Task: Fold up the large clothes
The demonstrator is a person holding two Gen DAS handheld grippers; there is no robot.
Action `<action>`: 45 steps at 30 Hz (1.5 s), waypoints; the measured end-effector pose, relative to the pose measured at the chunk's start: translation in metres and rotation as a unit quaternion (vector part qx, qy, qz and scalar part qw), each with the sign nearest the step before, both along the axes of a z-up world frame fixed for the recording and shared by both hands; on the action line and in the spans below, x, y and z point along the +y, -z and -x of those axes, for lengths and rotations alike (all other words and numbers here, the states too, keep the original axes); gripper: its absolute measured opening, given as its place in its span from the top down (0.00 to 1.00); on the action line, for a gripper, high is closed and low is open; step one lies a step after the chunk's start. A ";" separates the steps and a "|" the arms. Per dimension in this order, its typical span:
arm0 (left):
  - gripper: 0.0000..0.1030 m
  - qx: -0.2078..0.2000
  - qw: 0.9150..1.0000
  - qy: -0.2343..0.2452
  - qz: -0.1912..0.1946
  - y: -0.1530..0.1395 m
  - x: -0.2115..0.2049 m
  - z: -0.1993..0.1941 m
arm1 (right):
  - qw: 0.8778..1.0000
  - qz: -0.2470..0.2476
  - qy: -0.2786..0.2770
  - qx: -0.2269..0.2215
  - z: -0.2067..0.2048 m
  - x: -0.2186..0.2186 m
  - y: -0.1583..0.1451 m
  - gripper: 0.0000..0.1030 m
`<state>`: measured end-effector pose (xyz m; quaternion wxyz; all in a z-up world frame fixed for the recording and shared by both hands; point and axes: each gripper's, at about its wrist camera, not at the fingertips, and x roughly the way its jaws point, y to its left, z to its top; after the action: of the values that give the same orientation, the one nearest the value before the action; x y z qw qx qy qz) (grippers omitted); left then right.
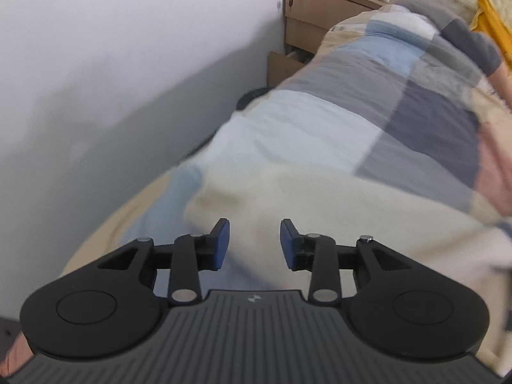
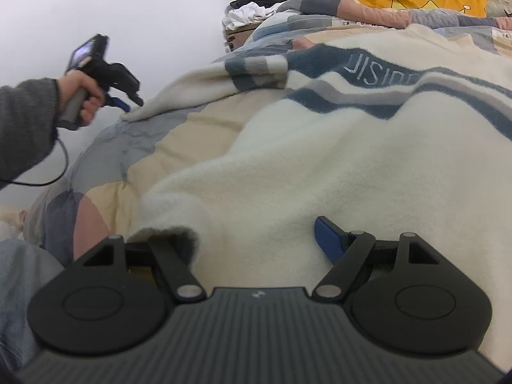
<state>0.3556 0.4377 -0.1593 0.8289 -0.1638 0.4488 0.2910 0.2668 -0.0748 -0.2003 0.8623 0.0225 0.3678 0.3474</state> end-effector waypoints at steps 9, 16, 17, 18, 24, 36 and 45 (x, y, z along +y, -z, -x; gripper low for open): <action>0.61 -0.034 0.989 0.049 0.134 -0.059 -0.100 0.095 | 1.000 0.003 -0.012 -0.009 0.028 -0.011 -0.021 0.27; 0.61 -0.031 0.964 0.111 0.242 -0.043 -0.224 0.139 | 1.000 -0.004 0.006 -0.025 0.056 -0.041 -0.044 0.28; 0.61 -0.039 0.961 0.116 0.248 -0.043 -0.240 0.144 | 1.000 -0.007 0.011 -0.022 0.058 -0.048 -0.045 0.28; 0.61 -0.050 0.958 0.123 0.253 -0.043 -0.256 0.150 | 0.999 -0.010 0.023 -0.021 0.061 -0.058 -0.047 0.28; 0.61 -0.057 0.962 0.147 0.224 -0.031 -0.334 0.163 | 0.991 -0.050 0.126 0.004 0.062 -0.111 -0.052 0.28; 0.60 -0.044 0.974 0.123 0.187 -0.006 -0.348 0.158 | 0.912 -0.122 0.372 0.124 0.041 -0.206 -0.020 0.26; 0.49 -0.023 0.975 0.128 0.181 0.002 -0.355 0.143 | 0.870 -0.116 0.454 0.152 0.038 -0.227 0.000 0.27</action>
<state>0.2125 0.0823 -0.1617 0.8259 -0.2588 0.4922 0.0928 0.2290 -0.3015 -0.2005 0.8494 0.3394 0.4011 -0.0495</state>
